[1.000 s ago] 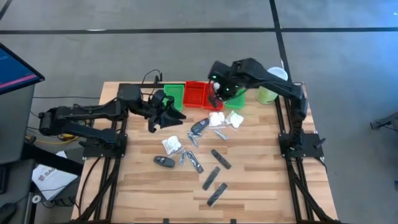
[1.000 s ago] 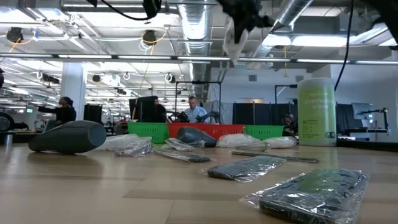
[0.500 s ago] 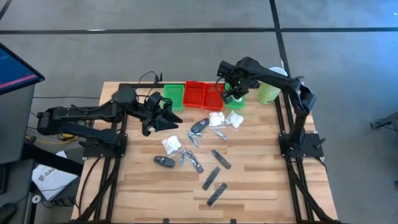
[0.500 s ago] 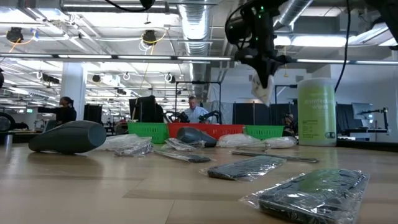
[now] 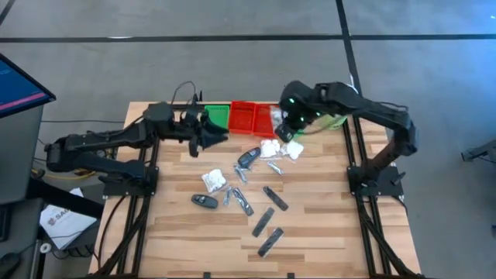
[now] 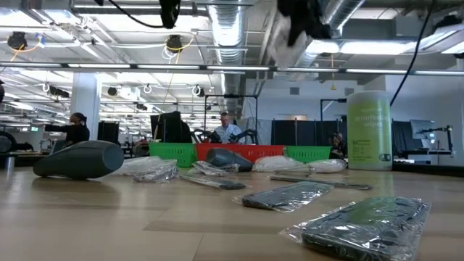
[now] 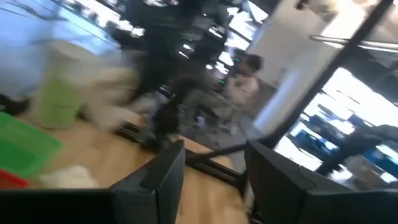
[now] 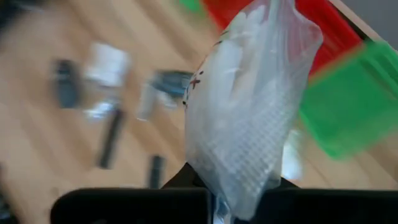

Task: Pick & Place Travel size toiletries
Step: Put the cotton pack into the left green basket

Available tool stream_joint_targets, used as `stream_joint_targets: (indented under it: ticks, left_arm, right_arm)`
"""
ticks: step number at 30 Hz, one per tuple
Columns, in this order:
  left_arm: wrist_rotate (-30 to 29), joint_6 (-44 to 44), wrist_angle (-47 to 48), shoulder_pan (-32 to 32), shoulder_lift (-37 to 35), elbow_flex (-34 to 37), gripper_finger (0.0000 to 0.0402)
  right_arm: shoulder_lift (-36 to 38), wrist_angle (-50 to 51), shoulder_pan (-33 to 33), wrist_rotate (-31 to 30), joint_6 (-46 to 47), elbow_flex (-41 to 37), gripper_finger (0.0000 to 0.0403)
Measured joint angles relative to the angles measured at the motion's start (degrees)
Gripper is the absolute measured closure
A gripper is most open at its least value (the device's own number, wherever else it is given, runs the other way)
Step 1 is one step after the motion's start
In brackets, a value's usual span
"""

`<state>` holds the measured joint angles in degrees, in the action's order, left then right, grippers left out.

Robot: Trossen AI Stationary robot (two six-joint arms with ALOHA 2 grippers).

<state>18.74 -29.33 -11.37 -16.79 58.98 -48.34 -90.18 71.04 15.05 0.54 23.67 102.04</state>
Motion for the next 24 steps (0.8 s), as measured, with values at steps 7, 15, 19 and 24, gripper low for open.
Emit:
stream_joint_targets:
  ticks: [7, 15, 19, 24]
  left_arm:
    - [13.2, -0.3, -0.3, -7.3, 3.8, 0.0, 0.0238]
    - [23.0, -1.3, -4.3, -8.3, 9.4, 0.0, 0.0238]
    - [26.8, -4.4, -9.5, -6.2, 10.2, 0.0, 0.0238]
    - [25.0, -4.1, -10.0, -3.5, 10.2, 0.0, 0.0238]
  right_arm:
    - [3.4, -15.4, -9.0, 1.7, 4.4, 0.0, 0.0398]
    - [-1.9, -19.9, -14.0, 7.3, 4.7, 0.0, 0.0398]
    - [-3.6, -20.9, -14.8, 7.4, 3.9, 0.0, 0.0398]
    - [-3.8, -23.0, -14.7, 8.3, 3.3, 0.0, 0.0396]
